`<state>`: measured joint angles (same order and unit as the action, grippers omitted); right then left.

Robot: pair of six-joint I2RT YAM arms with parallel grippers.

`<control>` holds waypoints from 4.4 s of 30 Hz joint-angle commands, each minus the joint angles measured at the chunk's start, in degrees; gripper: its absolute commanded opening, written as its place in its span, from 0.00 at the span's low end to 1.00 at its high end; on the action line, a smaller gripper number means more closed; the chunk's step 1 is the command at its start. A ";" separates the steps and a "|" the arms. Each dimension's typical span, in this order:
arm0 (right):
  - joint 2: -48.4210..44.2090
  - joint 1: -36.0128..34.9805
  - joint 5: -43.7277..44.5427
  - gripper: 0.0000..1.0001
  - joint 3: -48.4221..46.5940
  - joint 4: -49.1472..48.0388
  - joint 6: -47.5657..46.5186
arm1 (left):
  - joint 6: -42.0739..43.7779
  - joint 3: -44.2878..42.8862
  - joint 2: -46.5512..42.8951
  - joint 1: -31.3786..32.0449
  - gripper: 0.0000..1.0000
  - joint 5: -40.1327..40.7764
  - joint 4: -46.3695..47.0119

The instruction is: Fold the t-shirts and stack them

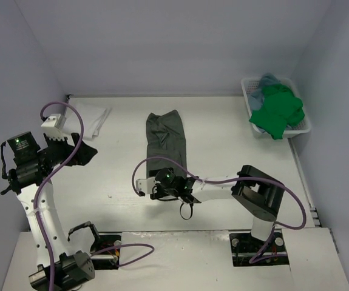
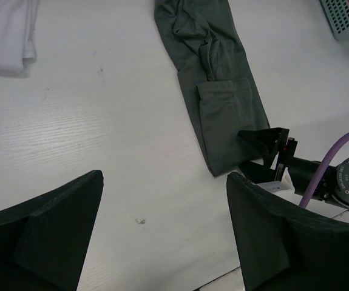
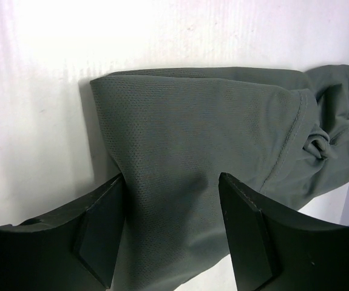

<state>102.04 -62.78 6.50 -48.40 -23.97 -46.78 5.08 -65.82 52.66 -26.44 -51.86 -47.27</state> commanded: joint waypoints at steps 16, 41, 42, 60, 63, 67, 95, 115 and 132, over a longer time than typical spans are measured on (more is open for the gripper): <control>1.24 5.39 -12.30 0.01 -0.81 18.60 1.35 | -0.42 -1.24 0.25 -0.99 0.77 -3.34 2.44; -21.44 4.51 -25.75 0.00 -14.70 48.22 0.56 | -0.69 -7.91 21.85 12.54 0.65 -7.58 12.20; -21.62 4.69 -25.75 0.00 -14.96 48.48 -0.14 | -0.25 -8.44 22.65 13.77 0.65 -7.04 11.85; -17.58 9.78 -28.56 0.00 -20.86 49.01 -1.38 | -4.20 -21.71 54.02 37.14 0.04 -12.91 25.38; -17.14 10.84 -29.18 0.00 -20.59 49.01 -1.64 | -4.47 -23.47 58.51 40.04 0.00 -13.80 27.22; -16.17 12.24 -30.05 0.00 -21.03 48.93 -2.34 | -6.55 -24.53 62.55 42.60 0.00 -13.45 30.03; -1.06 26.31 -40.51 0.00 -33.51 47.78 -8.32 | -5.17 -28.30 70.03 48.49 0.00 -12.74 27.67; 4.13 28.77 -41.74 0.00 -41.16 47.61 -9.11 | -0.34 -31.03 71.17 50.08 0.00 -13.18 21.60; 2.11 29.56 -42.36 0.00 -38.52 47.61 -9.20 | -0.95 -36.92 69.42 49.91 0.00 -8.88 21.51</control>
<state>106.76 -33.71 -34.59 -86.74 25.06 -55.81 2.63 -98.35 126.04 24.18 -60.66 -26.55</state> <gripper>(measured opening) 0.041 0.002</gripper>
